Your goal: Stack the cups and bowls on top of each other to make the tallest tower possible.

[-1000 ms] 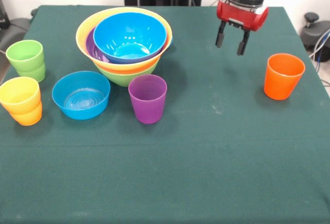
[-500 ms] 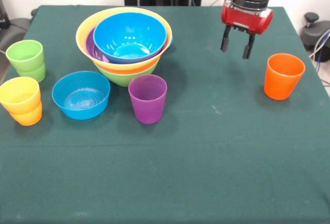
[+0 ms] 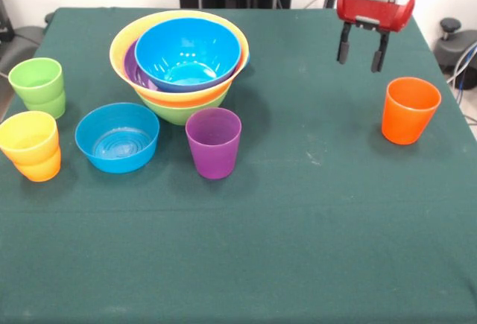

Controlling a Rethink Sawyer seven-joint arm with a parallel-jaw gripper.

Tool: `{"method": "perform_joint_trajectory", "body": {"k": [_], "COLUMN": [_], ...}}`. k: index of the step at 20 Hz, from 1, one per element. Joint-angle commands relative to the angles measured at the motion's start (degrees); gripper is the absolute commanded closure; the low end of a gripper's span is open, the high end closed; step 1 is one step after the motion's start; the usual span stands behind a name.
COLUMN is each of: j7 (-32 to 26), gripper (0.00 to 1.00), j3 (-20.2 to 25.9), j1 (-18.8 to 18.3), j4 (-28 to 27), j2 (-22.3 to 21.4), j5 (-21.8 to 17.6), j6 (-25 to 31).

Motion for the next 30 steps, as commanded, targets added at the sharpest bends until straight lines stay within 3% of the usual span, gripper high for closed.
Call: {"method": "perform_joint_trajectory", "body": {"k": [1,30], "j7": [4.36,5.45], "gripper": [0.00,0.00], "j3": [7.35,5.09], "j1": [-2.01,3.39], "j4": [3.26,-5.27], "j2": [-2.52,9.02], "j5": [0.03,2.19], "j6": [6.54,1.68]}}
